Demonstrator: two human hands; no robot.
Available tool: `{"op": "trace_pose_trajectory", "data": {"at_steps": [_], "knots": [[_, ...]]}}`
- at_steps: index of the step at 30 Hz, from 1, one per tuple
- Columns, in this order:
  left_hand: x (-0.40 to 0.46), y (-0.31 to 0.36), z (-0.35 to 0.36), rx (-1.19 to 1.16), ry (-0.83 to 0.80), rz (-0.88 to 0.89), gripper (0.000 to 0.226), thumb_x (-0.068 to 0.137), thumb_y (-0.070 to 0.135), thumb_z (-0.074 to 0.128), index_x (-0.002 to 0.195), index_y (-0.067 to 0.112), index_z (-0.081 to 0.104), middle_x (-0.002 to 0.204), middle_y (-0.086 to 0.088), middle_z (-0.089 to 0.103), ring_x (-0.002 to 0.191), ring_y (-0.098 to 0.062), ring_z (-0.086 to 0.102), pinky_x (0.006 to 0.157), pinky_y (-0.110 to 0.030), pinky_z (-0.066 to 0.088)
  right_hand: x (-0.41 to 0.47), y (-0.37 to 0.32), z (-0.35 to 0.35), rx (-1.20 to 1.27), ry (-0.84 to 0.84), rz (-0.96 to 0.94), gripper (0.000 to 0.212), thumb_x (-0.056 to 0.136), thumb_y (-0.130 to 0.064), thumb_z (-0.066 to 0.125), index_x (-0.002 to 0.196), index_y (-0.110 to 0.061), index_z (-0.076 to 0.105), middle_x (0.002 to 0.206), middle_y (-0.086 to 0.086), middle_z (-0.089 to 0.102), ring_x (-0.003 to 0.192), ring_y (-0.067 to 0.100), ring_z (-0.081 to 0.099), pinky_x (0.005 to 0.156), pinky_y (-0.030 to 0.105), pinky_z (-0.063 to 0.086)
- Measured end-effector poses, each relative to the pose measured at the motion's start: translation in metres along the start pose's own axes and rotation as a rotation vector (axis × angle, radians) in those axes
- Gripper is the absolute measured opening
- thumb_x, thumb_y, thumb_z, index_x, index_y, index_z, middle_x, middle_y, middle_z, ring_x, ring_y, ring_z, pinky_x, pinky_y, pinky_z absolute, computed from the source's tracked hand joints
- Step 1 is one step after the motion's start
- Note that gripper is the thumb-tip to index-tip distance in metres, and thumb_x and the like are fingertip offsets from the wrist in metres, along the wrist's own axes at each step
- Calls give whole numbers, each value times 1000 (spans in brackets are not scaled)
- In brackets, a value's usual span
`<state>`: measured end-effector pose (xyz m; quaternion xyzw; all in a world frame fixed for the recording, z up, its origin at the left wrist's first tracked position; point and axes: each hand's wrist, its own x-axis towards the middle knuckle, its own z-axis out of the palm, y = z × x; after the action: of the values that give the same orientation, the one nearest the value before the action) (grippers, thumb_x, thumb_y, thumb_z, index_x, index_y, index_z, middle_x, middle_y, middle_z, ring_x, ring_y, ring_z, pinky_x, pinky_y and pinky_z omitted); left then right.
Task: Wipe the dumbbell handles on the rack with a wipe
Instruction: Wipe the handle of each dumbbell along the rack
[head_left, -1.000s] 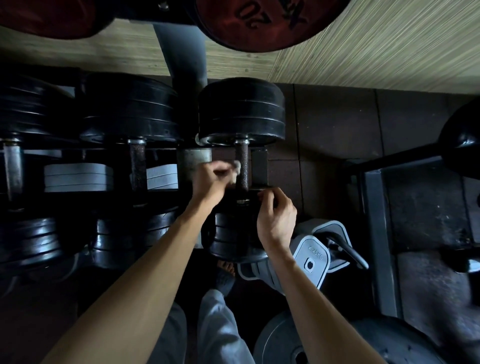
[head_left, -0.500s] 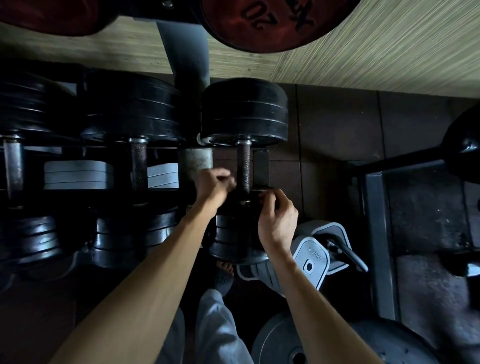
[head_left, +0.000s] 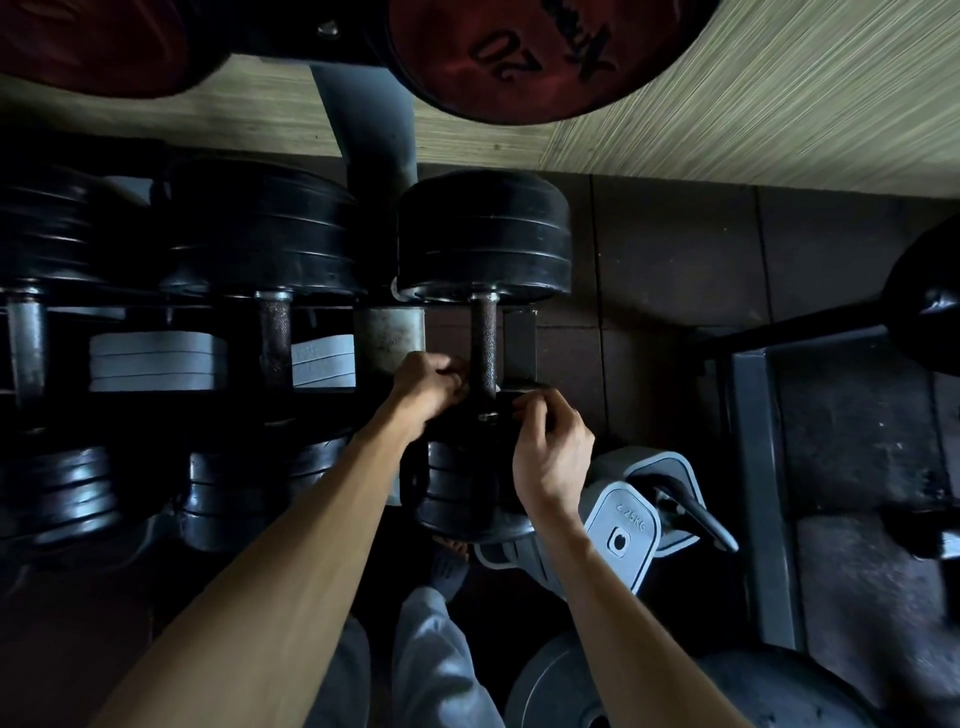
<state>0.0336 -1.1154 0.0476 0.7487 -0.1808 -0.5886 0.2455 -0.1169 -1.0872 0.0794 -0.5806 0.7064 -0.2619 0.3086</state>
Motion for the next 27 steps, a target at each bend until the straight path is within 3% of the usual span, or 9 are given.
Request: {"op": "trace_pose_trajectory", "data": {"at_steps": [4, 8, 10, 12, 15, 17, 20, 22, 27], "knots": [[16, 20, -1, -133, 120, 59, 45, 95, 2, 59, 138, 3, 51, 116, -12, 63, 73, -12, 62, 62, -16, 54, -1, -1, -1, 11, -5, 21, 36, 83, -35, 37, 74, -18, 67, 71, -1, 70, 76, 28, 63, 75, 49, 49], [16, 20, -1, -90, 132, 138, 40, 97, 2, 57, 136, -1, 53, 113, -11, 61, 80, -14, 63, 70, -15, 52, -1, -2, 0, 19, -20, 37, 36, 84, -36, 36, 74, -19, 66, 71, -2, 69, 76, 28, 62, 78, 51, 49], [11, 4, -4, 151, 6, 144, 22, 93, -2, 60, 114, -7, 63, 104, -16, 64, 94, -26, 62, 71, -16, 50, 0, -2, 0, 20, -18, 30, 35, 85, -35, 36, 73, -18, 65, 70, -1, 69, 74, 29, 62, 75, 51, 49], [2, -10, -8, 286, -115, 131, 3, 89, -4, 65, 88, -2, 67, 87, -16, 64, 86, -25, 60, 67, -22, 49, 0, -1, -1, 21, -13, 25, 35, 85, -34, 36, 72, -17, 64, 70, 0, 69, 72, 29, 61, 72, 51, 49], [5, 2, -7, 182, -5, 183, 25, 91, -1, 63, 116, -2, 65, 109, -11, 66, 87, -22, 66, 71, -23, 54, -1, -2, -1, 17, -10, 26, 35, 85, -35, 37, 73, -18, 66, 70, -1, 70, 73, 29, 62, 72, 50, 50], [18, 21, -3, -68, 149, 141, 35, 94, -1, 58, 129, -2, 58, 103, -7, 66, 72, -11, 66, 61, -15, 54, -1, -4, -2, 27, -10, 31, 33, 83, -34, 37, 73, -21, 66, 71, -3, 70, 74, 27, 63, 76, 50, 50], [25, 41, 4, -222, 290, 184, 13, 92, 1, 62, 101, 5, 71, 75, -4, 66, 65, -15, 65, 74, -34, 60, -1, -6, -1, 30, -5, 45, 33, 82, -34, 37, 73, -25, 67, 71, -4, 70, 76, 26, 63, 79, 51, 50], [11, 35, 8, -206, 301, 254, 21, 90, 0, 64, 79, 18, 68, 72, -7, 66, 73, -22, 65, 81, -43, 59, -1, -5, -1, 29, -10, 44, 32, 83, -34, 37, 73, -24, 66, 71, -3, 71, 76, 26, 63, 78, 51, 50], [-23, 5, 3, 88, 207, 426, 4, 82, 7, 77, 80, 7, 74, 75, -3, 74, 69, -9, 68, 72, -19, 53, -1, -7, -2, 30, -10, 54, 34, 83, -36, 37, 74, -21, 67, 71, -1, 70, 75, 28, 63, 76, 51, 50]]}}
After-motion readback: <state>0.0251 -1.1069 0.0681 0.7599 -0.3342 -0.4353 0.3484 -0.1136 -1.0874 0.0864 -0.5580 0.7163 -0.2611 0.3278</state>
